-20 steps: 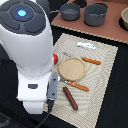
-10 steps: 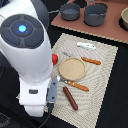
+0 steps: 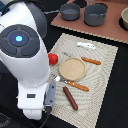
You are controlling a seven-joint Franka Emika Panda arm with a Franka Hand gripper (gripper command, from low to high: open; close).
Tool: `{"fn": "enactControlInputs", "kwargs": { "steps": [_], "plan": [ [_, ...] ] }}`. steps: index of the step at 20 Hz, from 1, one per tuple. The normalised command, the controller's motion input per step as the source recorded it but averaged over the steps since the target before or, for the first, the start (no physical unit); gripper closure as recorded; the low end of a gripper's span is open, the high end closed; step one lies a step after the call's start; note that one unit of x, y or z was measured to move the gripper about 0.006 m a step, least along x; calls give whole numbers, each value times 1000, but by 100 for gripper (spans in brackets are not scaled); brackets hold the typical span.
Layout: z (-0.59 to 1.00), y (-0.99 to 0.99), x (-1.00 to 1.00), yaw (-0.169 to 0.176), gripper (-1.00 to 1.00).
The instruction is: Interact with the objects in diverse but meaningful ways.
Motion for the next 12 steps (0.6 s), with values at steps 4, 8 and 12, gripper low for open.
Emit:
{"fn": "enactControlInputs", "kwargs": {
  "steps": [4,8,12],
  "plan": [
    [1000,95,-343,3,-100],
    [1000,21,-166,23,-100],
    [1000,249,-29,17,-100]
  ]
}}
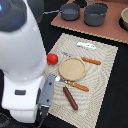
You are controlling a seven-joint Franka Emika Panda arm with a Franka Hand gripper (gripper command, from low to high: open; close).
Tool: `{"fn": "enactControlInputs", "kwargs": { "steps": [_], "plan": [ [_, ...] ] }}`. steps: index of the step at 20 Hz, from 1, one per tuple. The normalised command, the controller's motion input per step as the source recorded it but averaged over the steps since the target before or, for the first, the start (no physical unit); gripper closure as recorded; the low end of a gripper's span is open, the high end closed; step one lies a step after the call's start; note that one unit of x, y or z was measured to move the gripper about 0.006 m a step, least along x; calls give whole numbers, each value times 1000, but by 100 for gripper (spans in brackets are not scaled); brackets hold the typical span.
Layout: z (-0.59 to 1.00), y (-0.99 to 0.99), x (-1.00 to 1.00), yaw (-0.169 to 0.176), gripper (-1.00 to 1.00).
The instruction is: Interact with the objects in diverse but meaningful ways.
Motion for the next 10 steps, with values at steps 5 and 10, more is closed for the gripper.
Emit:
{"fn": "enactControlInputs", "kwargs": {
  "steps": [5,10],
  "plan": [
    [1000,519,-92,0,-100],
    [906,957,55,0,-100]
  ]
}}
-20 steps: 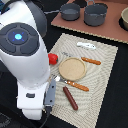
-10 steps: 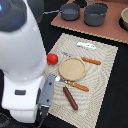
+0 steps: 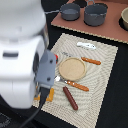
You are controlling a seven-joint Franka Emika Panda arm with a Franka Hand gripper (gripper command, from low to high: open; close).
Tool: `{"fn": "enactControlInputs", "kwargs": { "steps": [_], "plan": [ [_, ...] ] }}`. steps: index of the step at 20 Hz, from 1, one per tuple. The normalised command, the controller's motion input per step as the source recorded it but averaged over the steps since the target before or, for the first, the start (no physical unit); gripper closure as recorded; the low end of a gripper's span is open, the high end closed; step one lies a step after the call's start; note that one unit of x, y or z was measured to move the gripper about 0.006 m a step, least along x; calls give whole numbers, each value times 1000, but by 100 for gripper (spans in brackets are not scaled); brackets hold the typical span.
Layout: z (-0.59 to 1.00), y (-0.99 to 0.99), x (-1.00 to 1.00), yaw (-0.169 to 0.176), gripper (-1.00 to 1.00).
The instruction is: Interact with the objects in diverse but meaningful ways.
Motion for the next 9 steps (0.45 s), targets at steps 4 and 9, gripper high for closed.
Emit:
{"fn": "enactControlInputs", "kwargs": {
  "steps": [4,9],
  "plan": [
    [574,1000,0,0,-100],
    [173,958,-29,10,-100]
  ]
}}
